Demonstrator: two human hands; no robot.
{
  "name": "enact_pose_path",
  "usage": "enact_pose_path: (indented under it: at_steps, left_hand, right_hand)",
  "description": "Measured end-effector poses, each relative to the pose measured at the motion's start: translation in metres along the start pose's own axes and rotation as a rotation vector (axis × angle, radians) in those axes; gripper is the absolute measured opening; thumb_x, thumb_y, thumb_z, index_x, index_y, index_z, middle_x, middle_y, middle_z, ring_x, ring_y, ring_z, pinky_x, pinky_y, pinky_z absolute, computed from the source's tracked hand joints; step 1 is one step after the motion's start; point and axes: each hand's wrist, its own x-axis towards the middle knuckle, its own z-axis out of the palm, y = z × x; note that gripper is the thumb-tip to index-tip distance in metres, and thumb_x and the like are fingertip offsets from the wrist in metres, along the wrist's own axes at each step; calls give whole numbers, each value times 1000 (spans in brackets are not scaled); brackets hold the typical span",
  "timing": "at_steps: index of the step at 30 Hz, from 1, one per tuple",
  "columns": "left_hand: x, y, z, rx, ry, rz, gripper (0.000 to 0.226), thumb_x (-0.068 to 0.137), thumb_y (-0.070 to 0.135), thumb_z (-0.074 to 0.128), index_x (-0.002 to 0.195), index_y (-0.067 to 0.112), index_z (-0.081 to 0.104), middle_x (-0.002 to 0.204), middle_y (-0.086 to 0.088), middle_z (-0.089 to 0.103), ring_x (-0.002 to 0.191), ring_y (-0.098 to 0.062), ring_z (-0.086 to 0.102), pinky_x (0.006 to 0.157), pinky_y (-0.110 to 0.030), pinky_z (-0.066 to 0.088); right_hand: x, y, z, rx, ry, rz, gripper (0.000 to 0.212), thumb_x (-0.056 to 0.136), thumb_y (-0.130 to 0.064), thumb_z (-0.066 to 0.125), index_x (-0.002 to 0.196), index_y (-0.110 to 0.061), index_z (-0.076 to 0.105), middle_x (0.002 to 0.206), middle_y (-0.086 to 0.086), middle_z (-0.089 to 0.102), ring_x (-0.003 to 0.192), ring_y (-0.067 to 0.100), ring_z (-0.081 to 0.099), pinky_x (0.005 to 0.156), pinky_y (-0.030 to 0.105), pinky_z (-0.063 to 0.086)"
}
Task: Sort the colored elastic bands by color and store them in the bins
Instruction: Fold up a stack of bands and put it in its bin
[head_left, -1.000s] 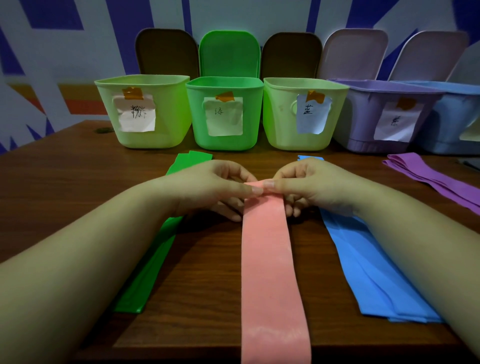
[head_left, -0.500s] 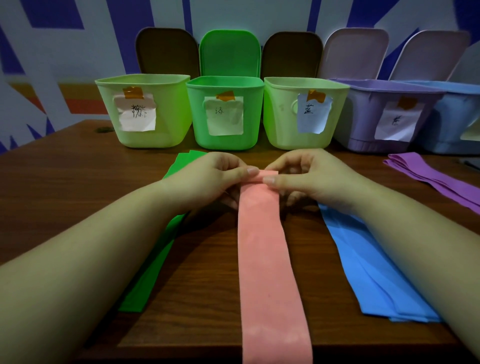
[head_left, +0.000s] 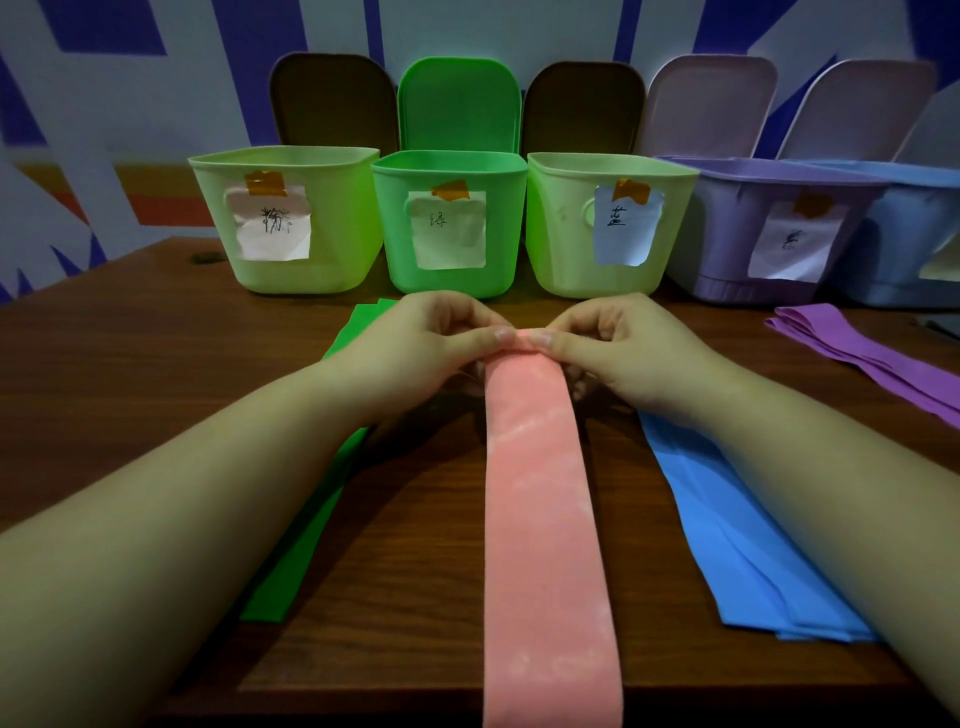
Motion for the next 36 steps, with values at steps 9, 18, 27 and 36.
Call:
enact_pose_path:
  at_steps: [9,18,27,36]
  left_hand:
    - [1,1,3,79,21,26,12,93,21,54,88,14,62,80,1,64,63,1,61,57,-12,50]
    - [0,0,1,150,76,25,24,91,32,55,86,11,65,88,-16,67,79,-25,61,85,-46,51]
    - [1,-1,2,168,79,32,25,91,32,55,85,10,65,79,-7,66,72,-19,61,79,-41,53]
    - [0,1,3,219,103,69,15,89,30,59,87,18,66,83,-1,69,78,-14,64,72,-29,55]
  right_hand:
    - [-1,-2,2,119,-62,79,22,88,-26,59,73,-12,67,64,6,61,58,14,55,55,23,48]
    - [1,0,3,136,-27,13,15,87,-28,61,81,-17,68,64,-4,63,58,7,57,59,27,51]
    - [1,0,3,82,-29,10,17,87,-30,61,76,-19,69,66,1,64,62,14,58,61,30,52]
    - [-1,-2,3,131,-46,53,24,72,-42,65,75,-19,68,61,0,65,53,10,59,57,25,49]
